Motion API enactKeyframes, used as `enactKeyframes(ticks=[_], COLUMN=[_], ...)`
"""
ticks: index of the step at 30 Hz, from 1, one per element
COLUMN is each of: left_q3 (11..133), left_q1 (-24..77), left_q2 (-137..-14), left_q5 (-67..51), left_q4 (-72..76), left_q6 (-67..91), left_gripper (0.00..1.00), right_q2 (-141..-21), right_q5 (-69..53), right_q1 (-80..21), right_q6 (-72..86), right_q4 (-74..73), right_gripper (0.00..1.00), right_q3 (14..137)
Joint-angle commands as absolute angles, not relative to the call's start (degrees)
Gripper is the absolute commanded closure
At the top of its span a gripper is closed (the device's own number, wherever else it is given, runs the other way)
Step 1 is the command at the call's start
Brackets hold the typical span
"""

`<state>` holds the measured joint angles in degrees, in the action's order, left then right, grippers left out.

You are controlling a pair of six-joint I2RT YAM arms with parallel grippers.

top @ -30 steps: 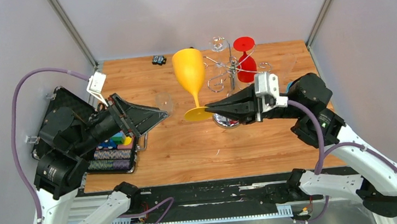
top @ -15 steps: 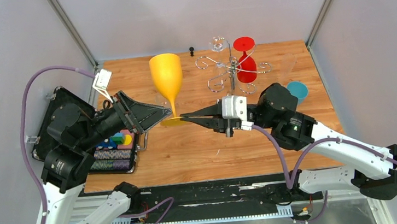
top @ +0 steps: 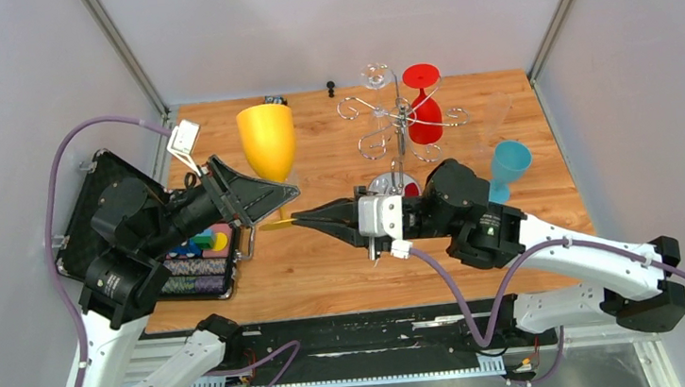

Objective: Take the wine glass off the wine glass rack
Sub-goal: Place the wine glass at the center of the board.

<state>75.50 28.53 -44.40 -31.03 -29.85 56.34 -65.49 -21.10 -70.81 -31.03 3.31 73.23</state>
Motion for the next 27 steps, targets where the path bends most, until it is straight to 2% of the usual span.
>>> enactKeyframes(ticks=[1,9,15,21,23,24,27], left_q3=[75.0,75.0,74.8,74.9,75.0,75.1,75.2], left_q1=[28.7,28.7,28.7,28.7,28.7,28.7,28.7], left_q2=[-43.9,-43.6,-43.2,-43.1,-43.5,-43.7,-43.9], left_q5=[-31.6,-31.9,-32.3,-33.0,-33.6,-33.8,-34.4], left_q4=[-27.1,-27.0,-27.1,-27.5,-27.6,-27.6,-27.7], left_q6=[57.0,57.3,57.2,56.7,56.4,56.4,55.8], left_gripper=[0.18,0.4,0.61,0.87,1.0,1.0,1.0], right_q2=[-65.8,-66.8,-67.4,-66.9,-66.5,-66.3,-65.3], right_q5=[-18.9,-14.6,-12.7,-11.9,-11.6,-11.5,-11.3], right_q1=[-72.7,-74.2,-74.9,-75.4,-75.4,-75.5,-75.5], right_q6=[-35.1,-38.3,-39.8,-39.5,-38.9,-38.8,-38.5], right_q4=[6.3,7.8,9.0,9.1,9.1,9.1,8.9], right_gripper=[1.0,1.0,1.0,1.0,1.0,0.99,0.85], right_q3=[75.8,75.5,75.7,75.5,75.2,75.0,74.2])
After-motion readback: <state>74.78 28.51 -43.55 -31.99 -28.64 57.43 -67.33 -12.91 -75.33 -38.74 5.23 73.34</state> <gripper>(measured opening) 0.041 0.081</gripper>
